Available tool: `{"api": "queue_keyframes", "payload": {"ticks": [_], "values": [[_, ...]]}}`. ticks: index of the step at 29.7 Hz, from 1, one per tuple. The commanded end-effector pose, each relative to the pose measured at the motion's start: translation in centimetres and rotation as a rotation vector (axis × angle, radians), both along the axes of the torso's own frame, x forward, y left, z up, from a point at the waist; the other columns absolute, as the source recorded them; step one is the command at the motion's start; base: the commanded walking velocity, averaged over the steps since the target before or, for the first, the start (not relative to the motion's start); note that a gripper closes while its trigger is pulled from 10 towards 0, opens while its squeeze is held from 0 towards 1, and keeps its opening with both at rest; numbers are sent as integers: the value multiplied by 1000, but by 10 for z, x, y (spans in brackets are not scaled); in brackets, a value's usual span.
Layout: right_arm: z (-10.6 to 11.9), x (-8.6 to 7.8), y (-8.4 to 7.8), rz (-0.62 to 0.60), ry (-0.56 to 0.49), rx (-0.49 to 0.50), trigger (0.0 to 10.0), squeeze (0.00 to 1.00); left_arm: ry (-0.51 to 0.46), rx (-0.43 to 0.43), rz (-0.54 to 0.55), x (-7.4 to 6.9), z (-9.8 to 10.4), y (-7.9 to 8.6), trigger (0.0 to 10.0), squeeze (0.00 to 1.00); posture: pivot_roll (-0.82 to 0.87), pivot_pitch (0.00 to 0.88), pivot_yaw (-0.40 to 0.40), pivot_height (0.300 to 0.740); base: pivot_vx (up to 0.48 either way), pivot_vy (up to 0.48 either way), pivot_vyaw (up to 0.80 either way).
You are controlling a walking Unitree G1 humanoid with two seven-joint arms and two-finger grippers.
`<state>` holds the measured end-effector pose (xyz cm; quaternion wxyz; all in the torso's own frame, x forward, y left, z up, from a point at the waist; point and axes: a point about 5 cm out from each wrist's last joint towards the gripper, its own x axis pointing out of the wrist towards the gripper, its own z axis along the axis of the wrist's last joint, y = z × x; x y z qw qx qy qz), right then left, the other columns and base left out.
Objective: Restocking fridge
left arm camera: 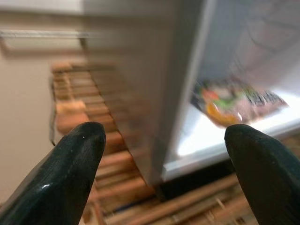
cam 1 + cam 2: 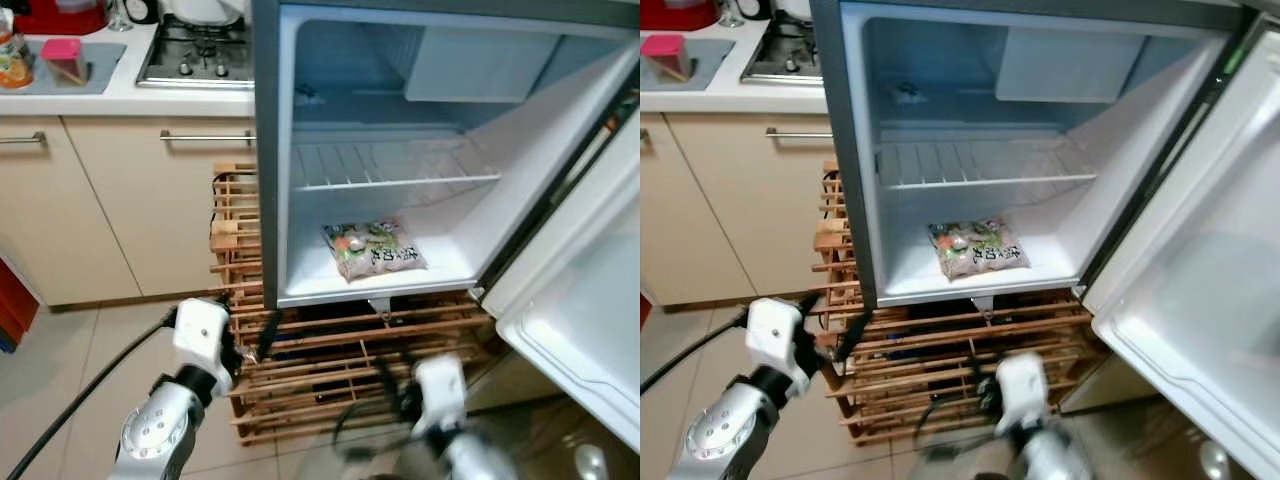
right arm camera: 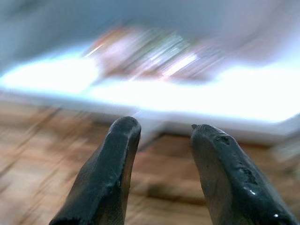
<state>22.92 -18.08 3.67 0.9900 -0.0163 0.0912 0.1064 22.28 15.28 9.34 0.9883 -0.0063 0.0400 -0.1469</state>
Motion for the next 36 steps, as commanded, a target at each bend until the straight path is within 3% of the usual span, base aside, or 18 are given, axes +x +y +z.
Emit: {"api": "queue_keyframes", "payload": {"ticks": [1,5,15,25,36], "values": [[2,1,-8,-49,10,47,10000,0,7,-1,2,4,-2,0,10000,0,-131,0,-27,740,0,0,0],[3,4,-6,-54,-13,34,10000,0,-31,21,10,18,7,5,10000,0,-131,0,-12,740,0,0,0],[10,10,8,-16,-37,57,10000,0,-69,67,71,31,14,10,10000,0,-99,0,-33,740,-180,-100,0],[20,20,11,-7,-51,42,10000,0,-90,63,82,39,15,2,10000,0,-106,0,-40,740,-386,-253,0],[17,13,14,35,-22,20,10000,0,-68,51,50,37,9,-7,10000,0,-104,0,-56,740,-244,-170,0]]}}
